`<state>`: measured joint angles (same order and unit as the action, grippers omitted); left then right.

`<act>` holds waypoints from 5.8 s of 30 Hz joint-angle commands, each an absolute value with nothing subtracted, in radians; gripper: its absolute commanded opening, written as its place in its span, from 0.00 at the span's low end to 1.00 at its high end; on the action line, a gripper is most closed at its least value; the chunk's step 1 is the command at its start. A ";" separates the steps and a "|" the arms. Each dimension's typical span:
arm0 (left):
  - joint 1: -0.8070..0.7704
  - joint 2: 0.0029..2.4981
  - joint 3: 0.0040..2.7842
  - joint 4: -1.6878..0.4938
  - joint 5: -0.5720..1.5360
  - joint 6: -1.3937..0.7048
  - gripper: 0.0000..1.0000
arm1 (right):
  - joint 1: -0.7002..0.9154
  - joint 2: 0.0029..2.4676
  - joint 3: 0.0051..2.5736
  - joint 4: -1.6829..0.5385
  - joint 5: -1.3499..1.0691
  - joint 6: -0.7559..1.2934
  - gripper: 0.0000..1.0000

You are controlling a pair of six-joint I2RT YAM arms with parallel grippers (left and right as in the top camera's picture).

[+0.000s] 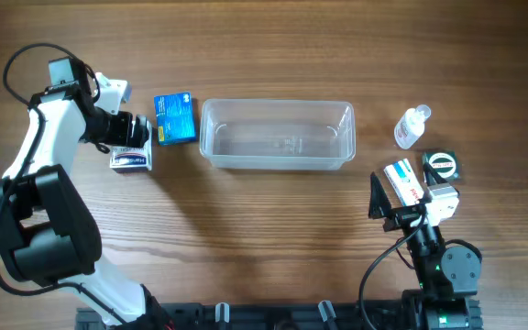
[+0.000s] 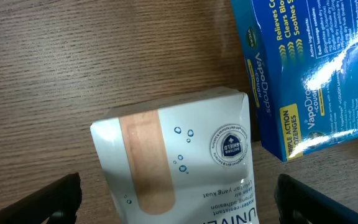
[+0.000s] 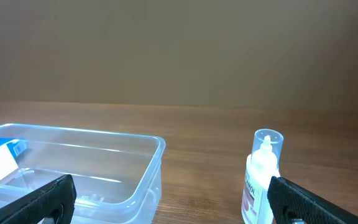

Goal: Pack container
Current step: 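Move the left gripper down over the white Hansaplast box, then close the left gripper on the white Hansaplast box, then lift the Hansaplast box and carry it over the clear container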

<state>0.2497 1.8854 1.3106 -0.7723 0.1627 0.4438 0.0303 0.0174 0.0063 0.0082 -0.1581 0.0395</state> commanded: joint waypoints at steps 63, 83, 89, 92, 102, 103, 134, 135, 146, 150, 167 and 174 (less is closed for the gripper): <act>0.214 1.895 1.200 -0.686 0.066 0.321 1.00 | 0.035 0.007 0.005 0.014 -0.182 0.045 1.00; 0.215 1.896 1.195 -0.669 0.113 0.321 1.00 | 0.035 0.007 0.005 0.014 -0.182 0.045 1.00; 0.215 1.897 1.195 -0.665 0.092 0.321 0.88 | 0.035 0.007 0.005 0.014 -0.182 0.045 1.00; 0.215 1.897 1.195 -0.665 0.092 0.321 0.89 | 0.035 0.007 0.005 0.014 -0.182 0.045 1.00; 0.215 1.897 1.195 -0.665 0.092 0.321 0.99 | 0.035 0.007 0.005 0.014 -0.181 0.045 1.00; 0.215 1.897 1.195 -0.665 0.092 0.321 0.99 | 0.035 0.007 0.005 0.014 -0.182 0.045 1.00; 0.214 1.876 1.224 -0.661 0.031 0.297 0.74 | 0.035 0.007 0.005 0.014 -0.182 0.045 1.00; 0.214 1.863 1.234 -0.667 0.030 0.286 0.74 | 0.035 0.007 0.005 0.014 -0.182 0.045 1.00; 0.205 1.676 1.282 -0.680 0.009 0.189 0.66 | 0.035 0.007 0.005 0.014 -0.182 0.045 1.00; 0.157 1.608 1.282 -0.685 0.009 0.140 0.63 | 0.035 0.007 0.005 0.014 -0.182 0.045 1.00; -0.236 1.547 1.443 -0.715 0.005 -0.170 0.58 | 0.035 0.007 0.005 0.014 -0.182 0.045 1.00; -0.347 1.570 1.443 -0.717 0.006 -0.245 0.58 | 0.035 0.007 0.005 0.014 -0.182 0.045 1.00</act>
